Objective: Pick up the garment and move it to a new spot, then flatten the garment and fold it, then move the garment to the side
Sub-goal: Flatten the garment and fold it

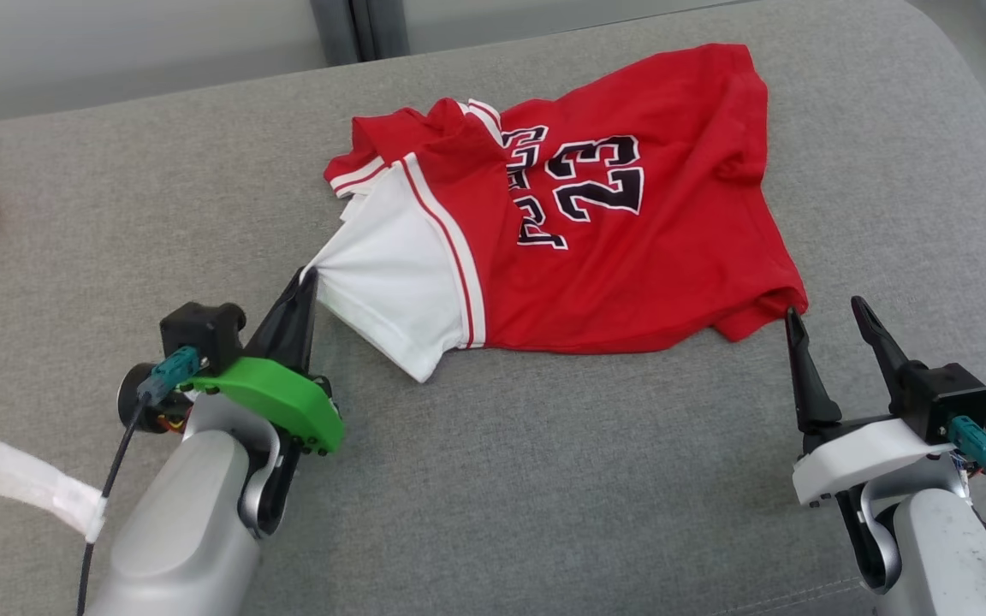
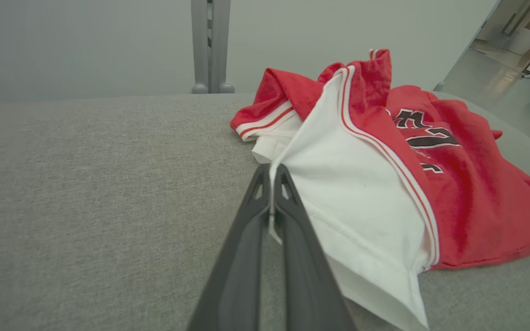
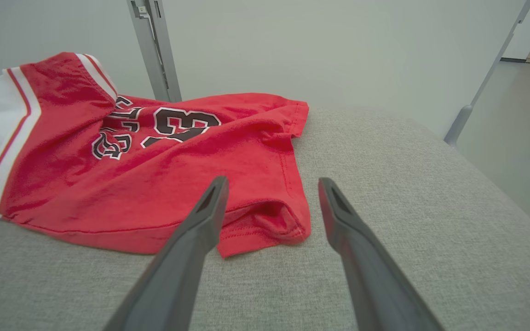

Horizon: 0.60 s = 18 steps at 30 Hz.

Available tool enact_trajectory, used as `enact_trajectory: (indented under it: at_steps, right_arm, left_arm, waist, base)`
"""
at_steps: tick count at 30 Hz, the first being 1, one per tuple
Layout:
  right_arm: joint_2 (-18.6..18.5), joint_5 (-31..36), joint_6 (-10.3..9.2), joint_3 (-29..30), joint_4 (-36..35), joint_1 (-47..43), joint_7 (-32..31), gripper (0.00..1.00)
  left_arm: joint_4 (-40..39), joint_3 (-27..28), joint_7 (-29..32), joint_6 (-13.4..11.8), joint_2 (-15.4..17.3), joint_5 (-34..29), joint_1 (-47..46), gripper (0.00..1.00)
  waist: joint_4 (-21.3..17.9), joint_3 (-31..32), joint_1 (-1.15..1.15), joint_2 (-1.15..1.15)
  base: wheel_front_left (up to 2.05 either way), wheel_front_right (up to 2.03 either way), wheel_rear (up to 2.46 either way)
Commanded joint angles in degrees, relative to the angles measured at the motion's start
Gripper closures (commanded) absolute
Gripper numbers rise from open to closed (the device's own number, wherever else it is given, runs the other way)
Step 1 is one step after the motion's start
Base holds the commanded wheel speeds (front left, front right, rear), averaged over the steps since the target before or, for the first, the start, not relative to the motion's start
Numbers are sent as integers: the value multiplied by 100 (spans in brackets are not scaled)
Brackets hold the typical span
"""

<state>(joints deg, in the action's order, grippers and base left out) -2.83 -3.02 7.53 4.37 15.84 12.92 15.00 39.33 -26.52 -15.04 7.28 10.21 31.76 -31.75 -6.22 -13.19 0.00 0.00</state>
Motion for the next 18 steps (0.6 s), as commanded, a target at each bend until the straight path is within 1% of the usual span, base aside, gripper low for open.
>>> enact_trajectory:
  at_steps: [1,4,6,11,14,18]
  right_arm:
    - [-14,30,-8,35,-16,-108,27,0]
    - [-15,53,-8,113,-55,-173,27,0]
    - [-14,65,-8,154,-80,-219,27,0]
    - [-14,90,-8,245,-162,-336,27,0]
    - [-15,110,-8,256,-195,-410,27,0]
    - [-14,145,-8,286,-271,-552,27,0]
  left_arm:
    - [-186,92,-15,-38,104,63,258,100]
    - [-652,261,-14,-101,238,233,623,100]
    - [-989,364,51,-188,350,336,930,100]
    - [-1765,662,266,-485,525,717,1739,100]
    - [-1987,816,336,-583,475,1023,2148,100]
    - [-1946,989,373,-653,413,1339,2540,100]
  waist:
    - [186,140,0,0]
    - [314,209,0,0]
    - [383,243,0,0]
    - [526,293,0,0]
    - [568,311,0,0]
    - [589,344,0,0]
  base:
    - [0,0,0]
    - [0,0,0]
    - [0,0,0]
    - [0,0,0]
    - [0,0,0]
    - [0,0,0]
